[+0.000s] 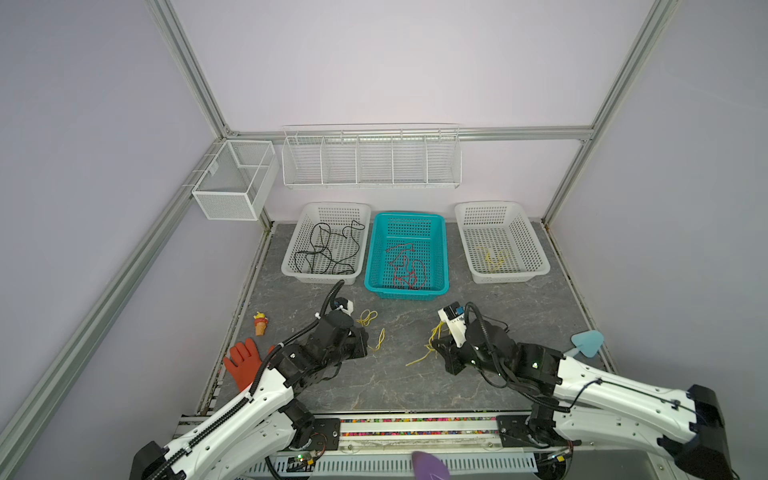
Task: Untangle the cables
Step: 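Pull the yellow strands apart, left gripper lifting away from the right gripper, then carry the yellow wire with the left gripper over the far white basket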
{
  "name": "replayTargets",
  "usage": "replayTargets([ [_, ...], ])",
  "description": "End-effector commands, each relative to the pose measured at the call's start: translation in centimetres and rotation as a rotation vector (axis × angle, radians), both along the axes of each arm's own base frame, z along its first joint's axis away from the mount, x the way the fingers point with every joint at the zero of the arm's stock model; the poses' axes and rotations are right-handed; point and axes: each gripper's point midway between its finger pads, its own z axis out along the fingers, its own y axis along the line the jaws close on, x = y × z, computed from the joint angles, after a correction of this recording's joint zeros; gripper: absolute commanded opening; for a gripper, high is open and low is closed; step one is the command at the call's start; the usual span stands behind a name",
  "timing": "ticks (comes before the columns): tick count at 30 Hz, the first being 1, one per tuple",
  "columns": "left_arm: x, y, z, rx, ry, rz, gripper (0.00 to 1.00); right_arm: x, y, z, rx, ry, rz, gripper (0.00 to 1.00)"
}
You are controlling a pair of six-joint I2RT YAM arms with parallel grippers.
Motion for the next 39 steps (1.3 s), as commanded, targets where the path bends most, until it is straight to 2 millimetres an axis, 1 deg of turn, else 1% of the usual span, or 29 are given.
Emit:
replayTargets([
  [1,0.7,-1.0,3.2,-0.042,-0.066,-0.029,0.0,0.0,0.9,0.0,0.047,0.015,0.011,0.07],
  [5,1.6,-1.8,5.6,-0.034,-0.098,-0.052,0.0,-0.1,0.7,-0.4,0.061,0.011,0.006,0.07],
  [9,3.1,-3.5,8.0,-0.003,-0.123,-0.1,0.0,-0.5,0.4,-0.5,0.092,0.006,0.015,0.07],
  [14,6.1,-6.5,10.7,0.062,-0.159,-0.181,0.0,-1.2,-0.7,-0.5,0.137,-0.008,0.021,0.07],
  [17,8.5,-8.8,12.5,0.068,-0.207,-0.214,0.0,-1.9,-1.2,-0.8,0.163,-0.005,0.037,0.07],
  [22,12.1,-14.2,15.4,0.047,-0.229,-0.328,0.0,-2.6,-2.5,-1.4,0.181,-0.007,0.03,0.07],
  [26,15.2,-19.0,16.9,-0.014,-0.238,-0.399,0.0,-3.2,-3.0,-1.3,0.211,-0.016,0.049,0.07],
  [28,16.8,-21.6,17.1,-0.043,-0.232,-0.437,0.0,-3.4,-3.2,-1.3,0.219,-0.022,0.053,0.07],
  [31,19.1,-25.2,16.8,-0.085,-0.217,-0.478,0.0,-3.8,-3.5,-1.2,0.219,-0.033,0.069,0.07],
  [34,20.6,-28.7,16.8,-0.174,-0.213,-0.529,0.0,-4.0,-3.7,-1.2,0.215,-0.04,0.074,0.07],
  [39,22.9,-33.4,16.5,-0.387,-0.222,-0.554,0.0,-4.6,-3.9,-1.4,0.231,-0.035,0.095,0.07],
])
